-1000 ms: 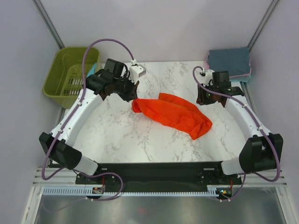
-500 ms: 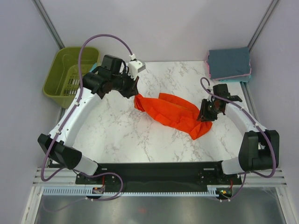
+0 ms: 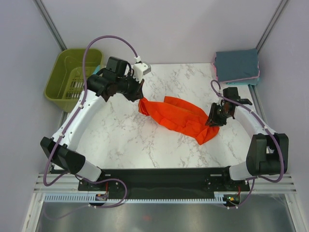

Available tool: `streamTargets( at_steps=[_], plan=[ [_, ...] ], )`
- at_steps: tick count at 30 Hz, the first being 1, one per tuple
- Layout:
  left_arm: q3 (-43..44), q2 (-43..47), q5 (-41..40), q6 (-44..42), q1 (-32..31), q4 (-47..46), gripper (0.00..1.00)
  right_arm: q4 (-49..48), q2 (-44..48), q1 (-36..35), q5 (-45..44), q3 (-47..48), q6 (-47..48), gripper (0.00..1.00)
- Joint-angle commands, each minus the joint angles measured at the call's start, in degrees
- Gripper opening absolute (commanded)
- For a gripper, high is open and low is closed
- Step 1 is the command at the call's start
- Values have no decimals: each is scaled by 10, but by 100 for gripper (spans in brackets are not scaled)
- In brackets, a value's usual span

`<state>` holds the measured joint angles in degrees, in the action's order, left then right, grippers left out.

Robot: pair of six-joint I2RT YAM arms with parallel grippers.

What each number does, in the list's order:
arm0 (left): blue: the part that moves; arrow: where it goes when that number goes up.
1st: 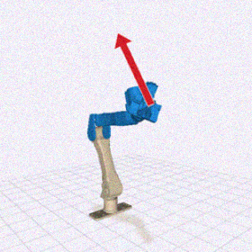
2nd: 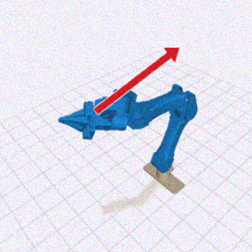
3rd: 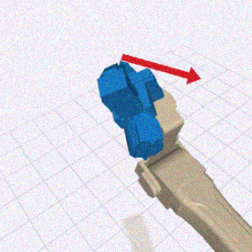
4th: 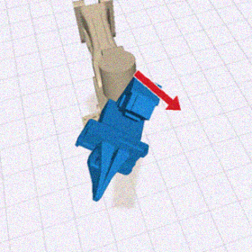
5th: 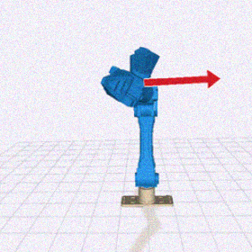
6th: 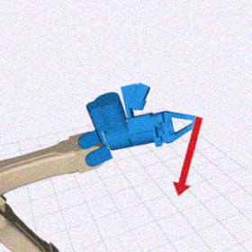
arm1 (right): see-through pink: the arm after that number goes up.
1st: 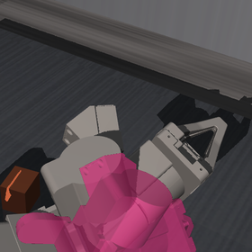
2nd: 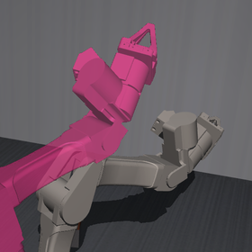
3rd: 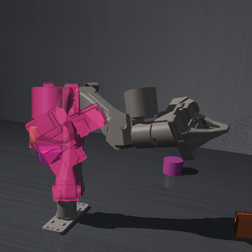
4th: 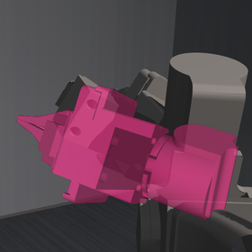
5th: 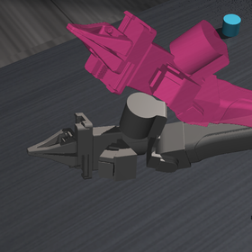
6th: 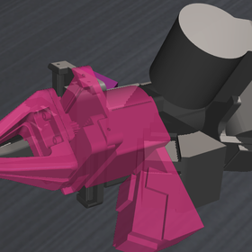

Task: Fold and stack the t-shirts
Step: Flatten the tshirt out

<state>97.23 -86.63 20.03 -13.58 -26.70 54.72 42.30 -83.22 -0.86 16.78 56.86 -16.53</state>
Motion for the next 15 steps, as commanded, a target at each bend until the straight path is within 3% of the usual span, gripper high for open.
streamTargets(
  at_steps=[1,15],
  plan=[
    [21,0,11,10,2,-10,2,7,3,5,-1,4,-6,35],
    [20,-2,10,13,2,-13,2,-27,-33,32,-10,-12,-7,35]
  ],
)
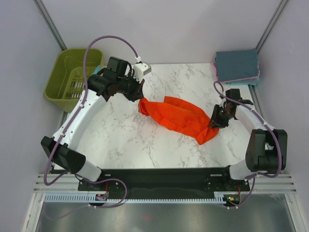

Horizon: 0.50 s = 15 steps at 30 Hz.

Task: Fold and stack the t-shirts
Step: Flatten the tshirt out

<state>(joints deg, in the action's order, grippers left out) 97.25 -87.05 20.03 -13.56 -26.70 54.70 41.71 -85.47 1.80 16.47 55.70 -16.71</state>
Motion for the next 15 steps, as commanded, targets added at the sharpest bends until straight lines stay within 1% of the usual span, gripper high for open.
streamTargets(
  at_steps=[1,5,8,11,12,15],
  plan=[
    [20,2,8,12,2,-12,2,-23,-16,7,-7,2,-6,35],
    [18,1,7,11,2,-13,2,-30,-26,10,-1,11,-7,34],
    [16,-1,5,11,2,-16,2,-37,-31,10,4,13,-7,32],
    [18,-3,7,12,2,-16,2,-44,-32,10,8,15,-7,21],
    [18,-5,8,11,2,-16,2,-47,-32,10,9,15,-7,14],
    [21,-7,8,12,2,-16,2,-45,-27,10,10,21,-5,0]
  ],
)
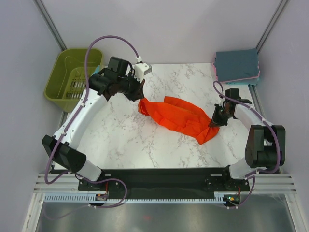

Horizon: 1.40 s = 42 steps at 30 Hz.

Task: Fold and stack the t-shirts
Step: Flatten the tshirt out

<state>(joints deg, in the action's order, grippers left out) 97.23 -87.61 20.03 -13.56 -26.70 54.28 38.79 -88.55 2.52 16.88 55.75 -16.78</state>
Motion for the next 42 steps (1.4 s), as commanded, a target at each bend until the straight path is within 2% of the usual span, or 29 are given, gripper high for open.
streamTargets(
  at_steps=[1,6,11,13,17,20,24,29,34,42],
  plan=[
    [21,-3,6,10,2,-13,2,-13,7,3,7,30,-1,0],
    [53,-4,-34,-24,5,-19,2,-5,24,3,-37,114,64,0],
    [65,12,-121,-80,45,-75,2,-25,44,11,-102,290,183,0],
    [70,11,-152,-96,65,-90,2,-34,52,14,-125,355,194,0],
    [136,10,-163,-103,80,-111,2,-57,78,18,-149,428,209,0],
    [178,21,-137,-118,81,-141,2,-60,104,18,-165,480,223,0],
    [212,42,-122,-119,80,-152,2,-63,147,20,-201,504,228,0],
    [179,118,-69,-123,80,-164,2,-59,228,20,-227,494,206,0],
    [150,180,29,-142,80,-177,2,-46,290,20,-271,526,219,0],
    [136,241,47,-147,80,-197,2,-20,315,21,-310,635,263,0]
  ],
)
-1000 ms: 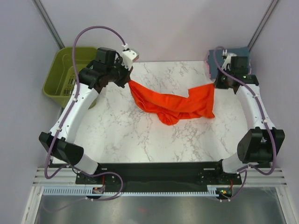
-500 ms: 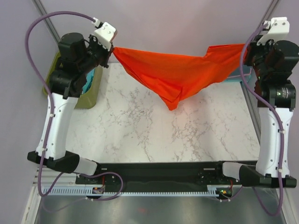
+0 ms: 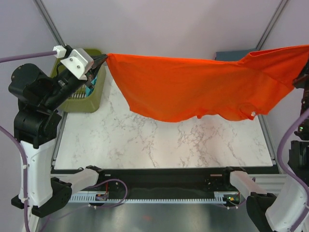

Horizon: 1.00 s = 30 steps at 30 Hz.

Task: Fold and stack the t-shirts
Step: Flatten the tshirt out

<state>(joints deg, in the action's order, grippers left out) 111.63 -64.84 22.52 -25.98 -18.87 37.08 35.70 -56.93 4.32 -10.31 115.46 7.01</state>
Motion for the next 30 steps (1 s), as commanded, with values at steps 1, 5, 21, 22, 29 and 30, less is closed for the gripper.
streamTargets(
  at_steps=[1,5,21,22,29,30],
  plan=[
    [-9,20,26,-22,2,-25,2,16,1,5,-31,49,30,0],
    [23,35,10,11,2,-25,2,60,-14,15,-5,139,55,0],
    [-141,79,-125,1,8,54,2,18,18,14,82,-107,74,0],
    [-163,76,-132,-1,8,52,2,8,10,15,102,-129,70,0],
    [-356,-20,-185,-22,15,-64,2,-163,-161,10,179,-286,78,0],
    [-363,-39,-184,-26,26,-91,2,-175,-193,8,185,-289,78,0]
  ],
)
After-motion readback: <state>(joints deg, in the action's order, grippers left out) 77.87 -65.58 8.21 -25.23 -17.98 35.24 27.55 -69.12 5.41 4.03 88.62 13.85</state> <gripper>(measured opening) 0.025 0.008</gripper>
